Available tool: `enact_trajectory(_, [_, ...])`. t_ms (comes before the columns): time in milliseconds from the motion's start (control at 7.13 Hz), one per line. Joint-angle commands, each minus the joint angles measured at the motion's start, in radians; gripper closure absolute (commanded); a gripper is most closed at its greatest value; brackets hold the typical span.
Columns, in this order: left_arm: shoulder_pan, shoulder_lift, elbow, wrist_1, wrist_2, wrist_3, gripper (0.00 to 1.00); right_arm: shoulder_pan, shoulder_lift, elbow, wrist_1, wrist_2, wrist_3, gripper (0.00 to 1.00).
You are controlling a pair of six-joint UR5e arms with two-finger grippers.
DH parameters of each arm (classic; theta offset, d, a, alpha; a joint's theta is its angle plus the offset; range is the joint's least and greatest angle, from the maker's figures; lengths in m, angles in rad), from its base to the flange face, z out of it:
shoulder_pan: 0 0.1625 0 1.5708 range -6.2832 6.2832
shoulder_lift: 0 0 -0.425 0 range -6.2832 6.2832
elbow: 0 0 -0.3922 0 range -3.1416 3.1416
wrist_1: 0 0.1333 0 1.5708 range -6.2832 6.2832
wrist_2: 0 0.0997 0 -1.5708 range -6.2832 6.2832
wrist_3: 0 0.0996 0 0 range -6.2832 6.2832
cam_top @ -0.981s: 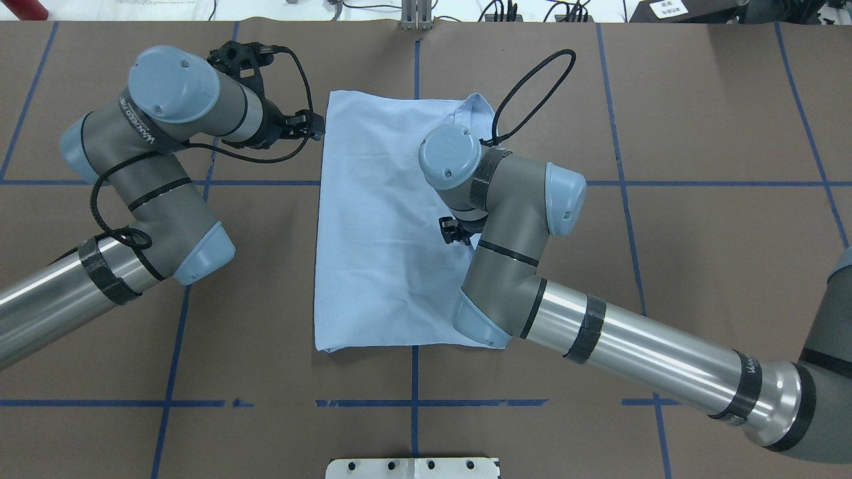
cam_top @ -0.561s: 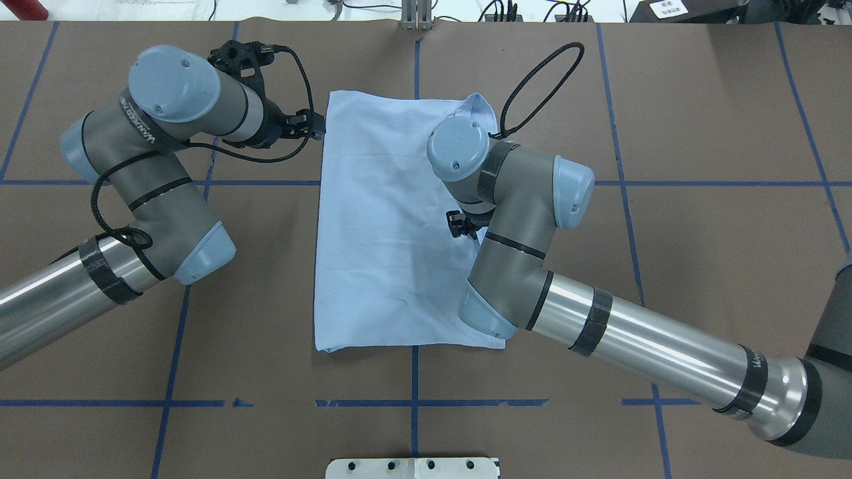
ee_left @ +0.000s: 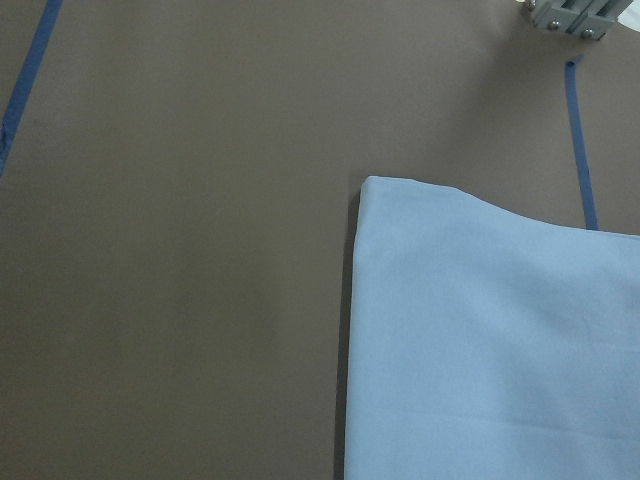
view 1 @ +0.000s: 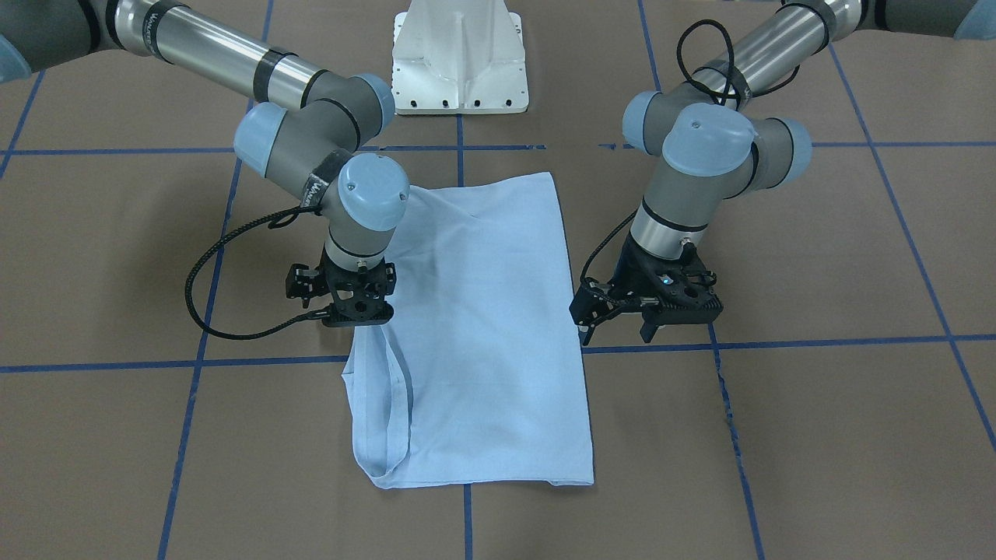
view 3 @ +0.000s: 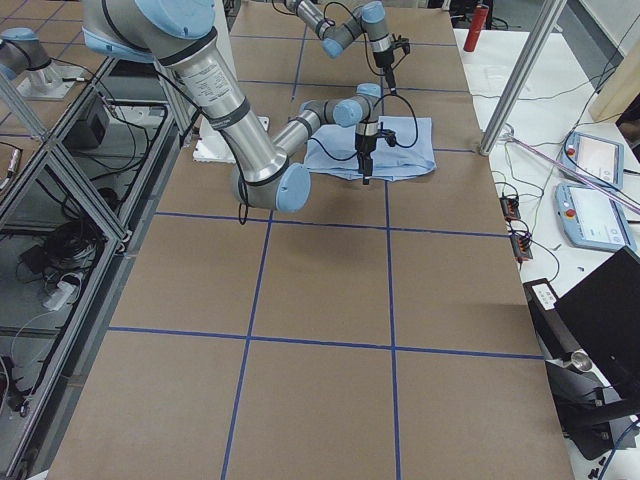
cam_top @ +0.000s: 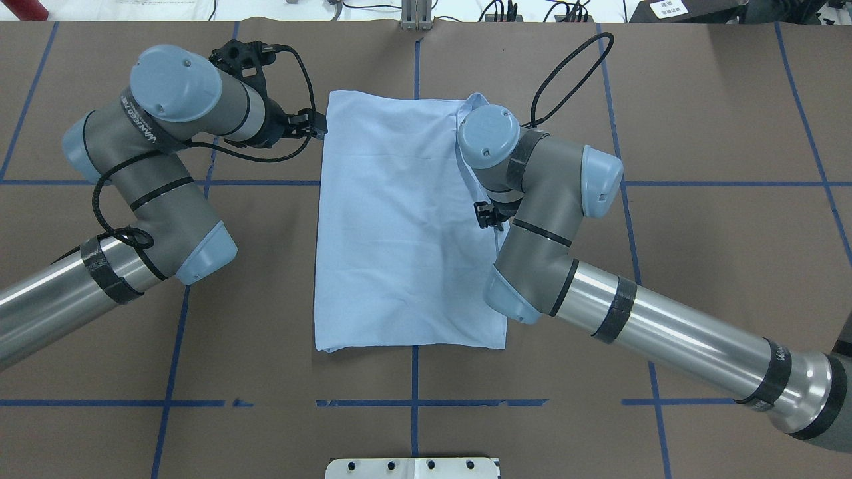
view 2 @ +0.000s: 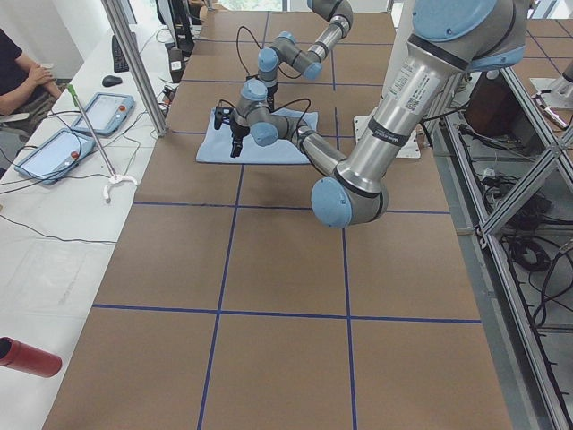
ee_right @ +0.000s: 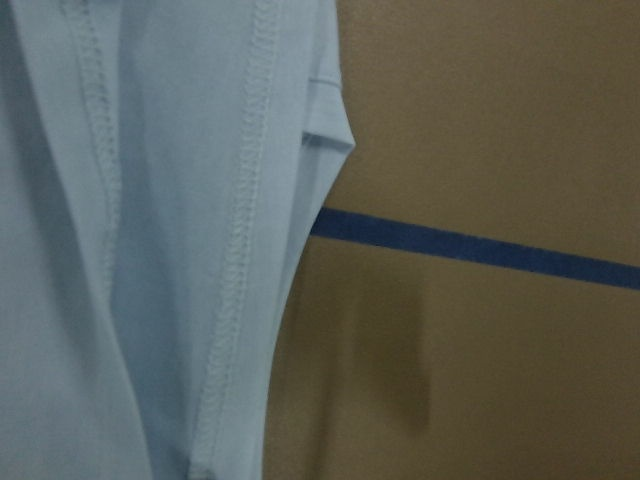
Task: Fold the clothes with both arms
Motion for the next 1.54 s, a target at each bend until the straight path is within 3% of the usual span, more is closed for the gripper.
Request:
enact_trajectory(0, [0.0, 0.0, 0.0, 0.0, 0.0, 0.0, 0.0, 0.027, 0.004, 0.053, -0.017, 0.04, -0.003, 0.0])
enact_trajectory(280, [-0.001, 0.0, -0.005, 0.002, 0.0, 0.0, 0.0, 0.061, 0.018, 0.094, -0.019, 0.083, -0.013, 0.0])
enact_trajectory(561, [-0.001, 0.0, -0.005, 0.002, -0.002, 0.003, 0.0, 0.061, 0.108, -0.016, 0.001, 0.068, -0.033, 0.0])
enact_trajectory(841, [-0.001, 0.004, -0.005, 0.002, -0.008, 0.006, 0.0, 0.064, 0.162, -0.211, 0.219, 0.053, -0.032, 0.0])
enact_trajectory(1121, [-0.001, 0.004, -0.003, 0.002, -0.011, 0.009, 0.0, 0.067, 0.206, -0.343, 0.308, -0.004, -0.033, 0.0])
enact_trajectory(1402, [-0.001, 0.001, 0.018, -0.023, -0.011, 0.011, 0.0, 0.076, 0.208, -0.353, 0.308, -0.004, -0.039, 0.0])
